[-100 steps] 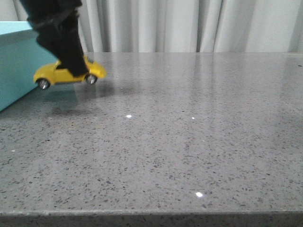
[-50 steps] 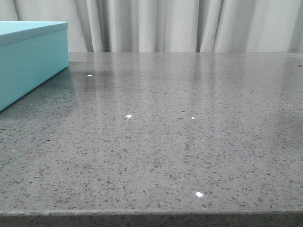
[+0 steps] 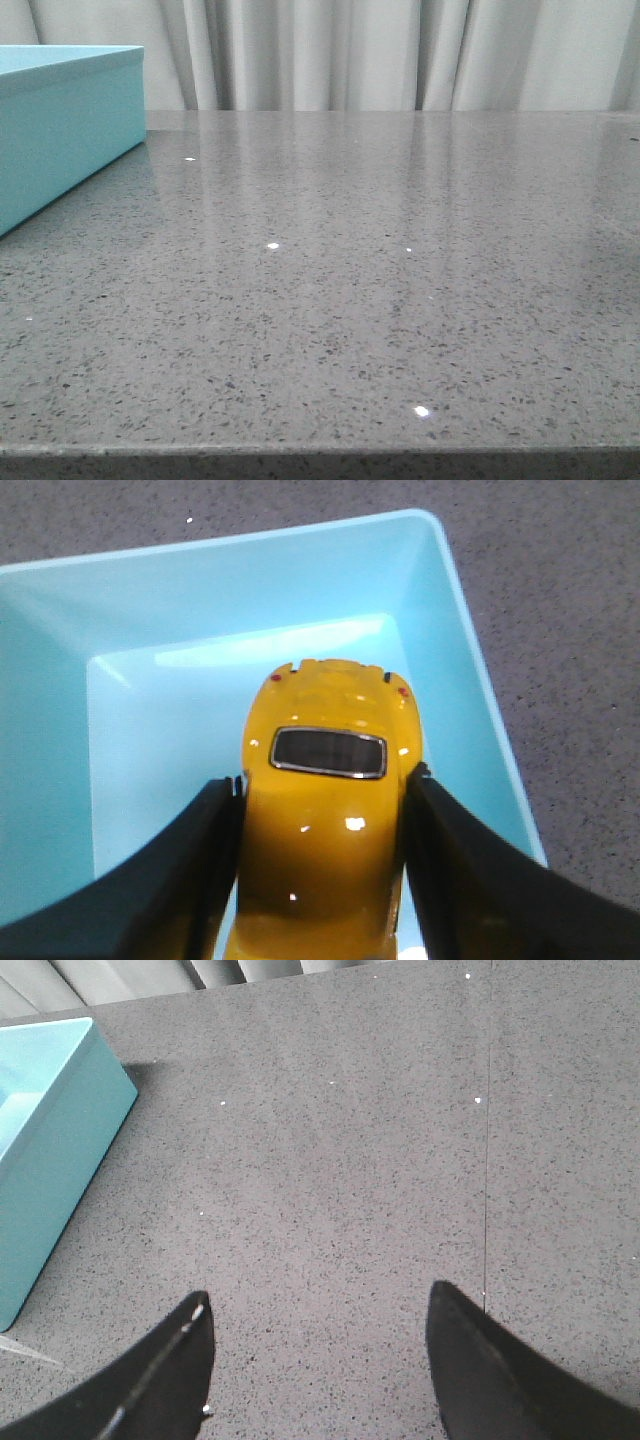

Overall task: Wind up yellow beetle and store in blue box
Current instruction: 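Lift the car with the left gripper and carry it over the box, then lower the car into the box and open the left gripper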

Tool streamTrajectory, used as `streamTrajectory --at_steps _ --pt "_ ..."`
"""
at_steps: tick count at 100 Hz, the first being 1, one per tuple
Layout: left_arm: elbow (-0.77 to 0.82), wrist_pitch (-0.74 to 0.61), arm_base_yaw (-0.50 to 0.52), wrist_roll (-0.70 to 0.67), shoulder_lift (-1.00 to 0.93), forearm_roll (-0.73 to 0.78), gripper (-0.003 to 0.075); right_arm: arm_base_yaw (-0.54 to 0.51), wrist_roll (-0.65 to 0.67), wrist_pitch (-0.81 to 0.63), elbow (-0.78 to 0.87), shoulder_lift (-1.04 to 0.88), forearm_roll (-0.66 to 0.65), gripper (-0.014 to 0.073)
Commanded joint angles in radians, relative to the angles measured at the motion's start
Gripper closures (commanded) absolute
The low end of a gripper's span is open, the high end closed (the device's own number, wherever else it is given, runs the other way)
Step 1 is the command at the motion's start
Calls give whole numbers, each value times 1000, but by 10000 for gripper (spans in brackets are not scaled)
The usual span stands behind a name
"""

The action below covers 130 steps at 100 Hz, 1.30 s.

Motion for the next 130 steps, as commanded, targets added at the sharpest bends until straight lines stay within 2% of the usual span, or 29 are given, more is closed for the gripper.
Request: streamTrajectory --at_steps 1,58,78,105,112,130 --pt "13 -56 7 -10 -49 -11 546 1 -8 -81 -24 -10 4 127" --pt "398 -337 7 -10 -49 3 546 1 -8 -80 -24 -10 13 127" --pt "459 -357 7 -10 -49 31 545 1 -8 -80 -24 -10 35 127" --pt "464 -343 7 -10 -15 36 537 1 -8 -74 -24 -10 42 127" --pt "464 -339 7 -10 -15 35 500 1 -8 -69 -24 -10 42 127" --pt "464 -343 7 -10 -15 30 339 1 -8 -63 -24 -10 42 127"
